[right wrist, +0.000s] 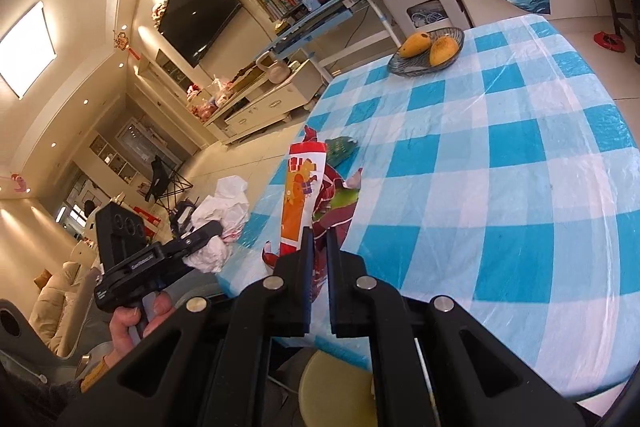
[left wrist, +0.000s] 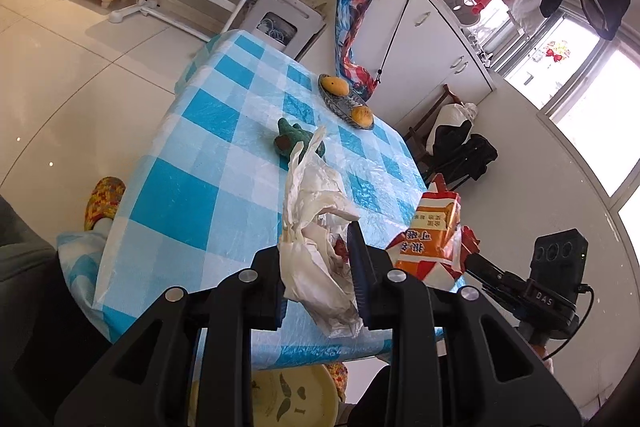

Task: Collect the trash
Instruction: 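Carry the tissue and snack bag to the basin and release them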

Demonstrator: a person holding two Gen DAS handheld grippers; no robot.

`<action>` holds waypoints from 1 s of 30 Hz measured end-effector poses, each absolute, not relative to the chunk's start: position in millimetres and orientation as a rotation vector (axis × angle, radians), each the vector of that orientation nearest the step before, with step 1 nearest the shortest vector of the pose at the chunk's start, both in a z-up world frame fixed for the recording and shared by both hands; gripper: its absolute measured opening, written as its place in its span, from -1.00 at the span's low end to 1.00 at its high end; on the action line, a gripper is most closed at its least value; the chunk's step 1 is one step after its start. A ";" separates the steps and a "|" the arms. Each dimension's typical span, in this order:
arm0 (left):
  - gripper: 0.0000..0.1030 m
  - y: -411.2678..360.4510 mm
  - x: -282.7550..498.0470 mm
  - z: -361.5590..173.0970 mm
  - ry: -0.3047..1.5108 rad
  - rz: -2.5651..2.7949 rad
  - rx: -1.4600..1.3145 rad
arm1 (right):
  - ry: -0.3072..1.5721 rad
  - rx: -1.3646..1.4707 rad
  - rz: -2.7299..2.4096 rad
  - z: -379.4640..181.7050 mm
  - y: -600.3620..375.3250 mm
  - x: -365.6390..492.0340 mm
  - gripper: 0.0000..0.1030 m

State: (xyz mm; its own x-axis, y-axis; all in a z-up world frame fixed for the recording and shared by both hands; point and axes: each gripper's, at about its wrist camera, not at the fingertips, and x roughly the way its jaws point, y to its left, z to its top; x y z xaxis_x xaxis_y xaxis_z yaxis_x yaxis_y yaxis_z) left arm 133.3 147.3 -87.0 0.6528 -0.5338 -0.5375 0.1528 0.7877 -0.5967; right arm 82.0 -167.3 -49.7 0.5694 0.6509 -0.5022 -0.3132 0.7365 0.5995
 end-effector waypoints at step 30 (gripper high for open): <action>-0.51 113.7 27.8 -52.8 0.727 -0.400 -0.218 | 0.892 0.344 0.794 -75.0 -114.6 17.3 -0.86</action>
